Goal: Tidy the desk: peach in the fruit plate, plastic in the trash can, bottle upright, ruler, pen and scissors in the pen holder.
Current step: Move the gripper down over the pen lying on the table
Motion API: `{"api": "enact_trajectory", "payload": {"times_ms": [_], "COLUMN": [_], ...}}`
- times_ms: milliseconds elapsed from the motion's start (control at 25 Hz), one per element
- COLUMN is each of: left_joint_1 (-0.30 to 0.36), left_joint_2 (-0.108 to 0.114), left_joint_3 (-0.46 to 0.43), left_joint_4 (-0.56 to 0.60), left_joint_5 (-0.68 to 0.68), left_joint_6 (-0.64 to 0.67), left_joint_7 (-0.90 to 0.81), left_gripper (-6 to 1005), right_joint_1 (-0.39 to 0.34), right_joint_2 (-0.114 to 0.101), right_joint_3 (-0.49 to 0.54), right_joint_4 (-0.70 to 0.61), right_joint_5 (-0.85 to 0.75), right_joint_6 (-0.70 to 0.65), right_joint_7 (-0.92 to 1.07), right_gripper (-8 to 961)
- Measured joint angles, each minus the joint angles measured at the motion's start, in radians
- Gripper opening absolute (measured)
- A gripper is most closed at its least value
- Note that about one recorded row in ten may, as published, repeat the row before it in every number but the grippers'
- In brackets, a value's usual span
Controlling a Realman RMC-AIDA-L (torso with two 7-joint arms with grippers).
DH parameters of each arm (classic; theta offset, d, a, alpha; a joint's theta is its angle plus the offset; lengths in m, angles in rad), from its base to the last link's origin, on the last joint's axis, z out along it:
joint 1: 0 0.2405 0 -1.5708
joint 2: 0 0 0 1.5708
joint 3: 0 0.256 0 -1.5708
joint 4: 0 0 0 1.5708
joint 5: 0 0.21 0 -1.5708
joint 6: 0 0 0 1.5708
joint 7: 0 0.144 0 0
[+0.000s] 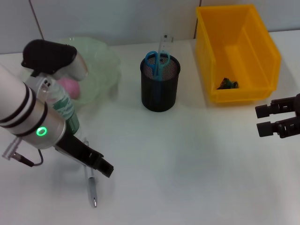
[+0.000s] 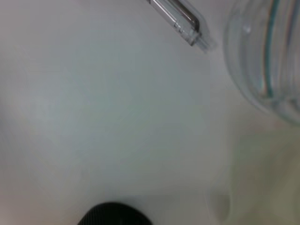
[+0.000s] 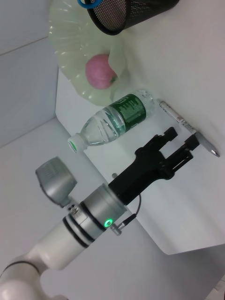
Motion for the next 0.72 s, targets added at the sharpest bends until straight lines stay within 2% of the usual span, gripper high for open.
{"api": "enact_trajectory", "payload": {"times_ms": [400,720], "left_joint_1": [-0.014,-0.011], "left_joint_2": [-0.001,0.001], "left_joint_3": [0.015,0.029], "left_joint_4": [-0.057,-0.060], "left_joint_5": [0.011,0.019], "left_joint_6": [-0.049,-0.038], "left_joint_7": [-0.001,-0.001], "left_gripper": [723,723], "right_joint_1": [-0.003,-0.008], "right_joint_2": [0.000,0.000], "right_joint_3": [0.000,0.000], "right_joint_4": [-0.002,-0.005], "right_joint_5": [0.000,0.000], "right_joint_6": [-0.005,-0.007], "right_joint_7": [-0.002,-0.001], "right_gripper": [811,811]}}
